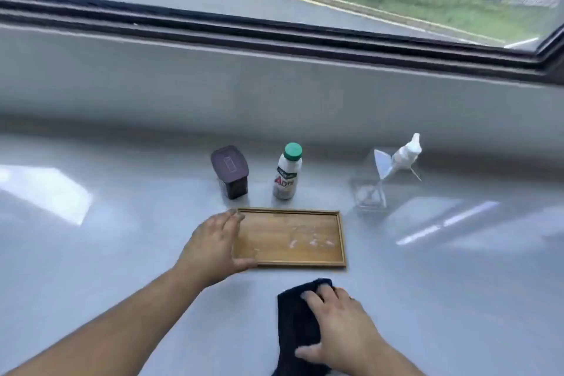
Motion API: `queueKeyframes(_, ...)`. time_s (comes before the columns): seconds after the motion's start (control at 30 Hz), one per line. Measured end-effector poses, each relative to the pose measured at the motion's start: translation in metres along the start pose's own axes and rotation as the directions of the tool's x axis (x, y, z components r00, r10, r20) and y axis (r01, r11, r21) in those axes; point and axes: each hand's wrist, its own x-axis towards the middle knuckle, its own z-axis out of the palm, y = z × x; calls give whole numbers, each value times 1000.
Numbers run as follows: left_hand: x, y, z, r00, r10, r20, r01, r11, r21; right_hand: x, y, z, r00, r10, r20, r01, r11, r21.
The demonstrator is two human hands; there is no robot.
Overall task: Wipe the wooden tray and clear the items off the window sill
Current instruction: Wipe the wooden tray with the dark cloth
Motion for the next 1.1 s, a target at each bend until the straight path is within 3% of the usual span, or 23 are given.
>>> queueKeyframes(0.1, 17, -19, 24, 999, 44, 7, -44, 999, 13, 4, -6, 30, 998, 51, 48, -49, 997, -59)
queueKeyframes(0.17, 24, -26, 35, 998, 54, 21, -54, 999, 2, 3, -5, 41, 995, 96, -30, -97, 994, -48)
queueKeyframes(0.23, 29, -33, 46, 998, 56, 10, -56, 998, -37, 2, 1, 46, 973, 142, -182, -122, 986, 113)
queueKeyframes(0.3, 31, -39, 52, 998, 64, -17, -65, 994, -89, 7, 7, 40, 922, 196, -335, -99, 953, 285)
queueKeyframes(0.4, 35, -48, 62, 995, 91, -48, -95, 989, -111, 22, 24, 9, 743, 327, -583, -27, 886, 463)
queueKeyframes(0.47, 38, -52, 67, 991, 118, -64, -125, 985, -116, 44, 35, -21, 648, 398, -649, -10, 857, 516)
queueKeyframes(0.53, 40, -54, 69, 988, 132, -82, -140, 984, -114, 77, 42, -44, 603, 455, -656, -42, 839, 543)
queueKeyframes(0.57, 42, -55, 71, 987, 138, -86, -147, 982, -115, 95, 42, -51, 598, 471, -649, -78, 840, 537)
queueKeyframes(0.7, 43, -60, 78, 979, 183, -93, -193, 974, -116, 153, 13, -49, 703, 440, -559, -222, 882, 416)
queueKeyframes(0.77, 44, -62, 80, 977, 188, -98, -200, 972, -125, 166, -16, -40, 721, 371, -585, -171, 914, 368)
queueKeyframes(0.83, 45, -62, 81, 978, 183, -105, -196, 971, -135, 166, -44, -27, 771, 213, -600, -43, 957, 285)
queueKeyframes(0.93, 45, -63, 81, 979, 176, -107, -190, 971, -143, 148, -38, -17, 866, 4, -500, 79, 986, 145)
queueKeyframes(1.0, 46, -62, 80, 982, 167, -93, -179, 973, -147, 135, -3, -21, 891, 96, -444, -22, 985, 169)
queueKeyframes(1.1, 45, -61, 80, 983, 166, -78, -176, 974, -140, 127, 35, -31, 807, 387, -447, -268, 913, 308)
